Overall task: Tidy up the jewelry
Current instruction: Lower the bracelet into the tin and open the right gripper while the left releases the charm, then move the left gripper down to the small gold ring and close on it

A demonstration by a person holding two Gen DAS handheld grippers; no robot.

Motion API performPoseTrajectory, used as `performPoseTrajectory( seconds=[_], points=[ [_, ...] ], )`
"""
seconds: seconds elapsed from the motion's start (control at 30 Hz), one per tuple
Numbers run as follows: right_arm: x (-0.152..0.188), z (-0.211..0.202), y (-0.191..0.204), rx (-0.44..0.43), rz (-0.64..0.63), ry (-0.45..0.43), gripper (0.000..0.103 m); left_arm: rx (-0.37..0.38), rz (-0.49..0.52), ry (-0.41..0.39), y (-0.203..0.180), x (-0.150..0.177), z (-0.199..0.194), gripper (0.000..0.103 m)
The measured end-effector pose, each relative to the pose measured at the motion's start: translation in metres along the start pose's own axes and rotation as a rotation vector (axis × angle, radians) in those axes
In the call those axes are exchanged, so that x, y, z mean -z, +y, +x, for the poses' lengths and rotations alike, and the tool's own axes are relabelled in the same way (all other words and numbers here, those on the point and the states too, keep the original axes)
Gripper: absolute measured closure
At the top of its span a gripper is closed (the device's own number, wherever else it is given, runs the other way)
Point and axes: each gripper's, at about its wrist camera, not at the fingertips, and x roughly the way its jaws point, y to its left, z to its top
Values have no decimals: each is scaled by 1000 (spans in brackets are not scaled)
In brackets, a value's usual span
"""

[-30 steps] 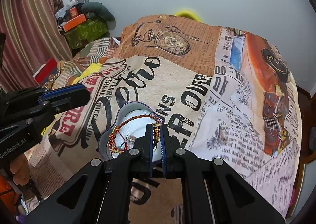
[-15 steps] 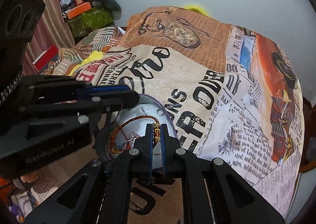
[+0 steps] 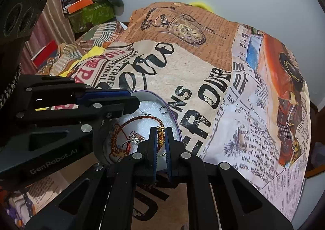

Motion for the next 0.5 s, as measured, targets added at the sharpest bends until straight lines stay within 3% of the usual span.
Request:
performPoseTrajectory(
  seconds=[0.17, 0.27, 0.37, 0.4, 0.5],
  points=[
    [0, -4, -2, -7, 11, 23, 95, 0, -18, 16, 3, 2, -5, 95],
    [1, -10, -4, -9, 22, 23, 87, -7, -15, 16, 1, 3, -11, 92],
    [4, -22, -6, -8, 36, 4, 73, -23, -2, 5, -3, 4, -21, 79],
    [5, -26, -6, -7, 38, -4, 71, -27, 2, -3, -5, 5, -26, 73],
    [9, -39, -8, -3, 42, -22, 70, -38, 18, -15, -9, 10, -37, 70]
  ],
)
